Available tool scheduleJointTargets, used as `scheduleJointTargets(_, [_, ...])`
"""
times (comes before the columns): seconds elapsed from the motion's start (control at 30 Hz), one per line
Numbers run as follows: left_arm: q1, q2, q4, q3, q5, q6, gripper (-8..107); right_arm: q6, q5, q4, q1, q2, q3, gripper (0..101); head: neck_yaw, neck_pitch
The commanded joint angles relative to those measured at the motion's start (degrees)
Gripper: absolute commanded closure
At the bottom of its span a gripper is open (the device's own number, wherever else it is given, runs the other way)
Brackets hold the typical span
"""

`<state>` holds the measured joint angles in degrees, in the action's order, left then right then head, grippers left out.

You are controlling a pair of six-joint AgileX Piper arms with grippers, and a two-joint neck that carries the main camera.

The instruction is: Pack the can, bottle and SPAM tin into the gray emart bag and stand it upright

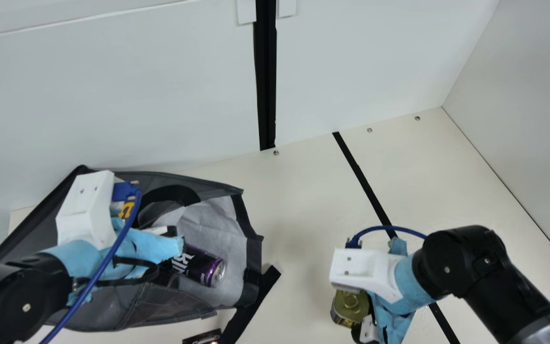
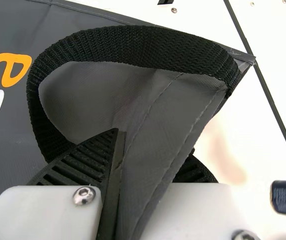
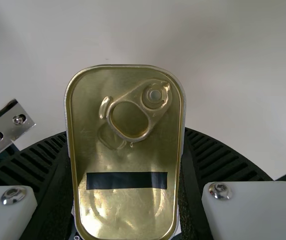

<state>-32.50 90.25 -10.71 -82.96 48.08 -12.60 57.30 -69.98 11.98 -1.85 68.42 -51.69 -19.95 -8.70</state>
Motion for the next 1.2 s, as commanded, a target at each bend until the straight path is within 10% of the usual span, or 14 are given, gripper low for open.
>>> scheduleJointTargets(0.0, [0.0,0.0,0.0,0.0,0.0,0.0,107,-0.4,0.1,0.0,-1.6,-0.1,0.2,101,0.0,-1.3])
scheduleJointTargets(0.4, [0.0,0.0,0.0,0.0,0.0,0.0,107,-0.2,0.7,1.5,-7.4,-0.5,-0.6,101,0.0,-1.3])
scheduleJointTargets(1.17, [0.0,0.0,0.0,0.0,0.0,0.0,107,7.6,16.6,19.5,-10.0,2.2,4.0,101,0.0,-1.3])
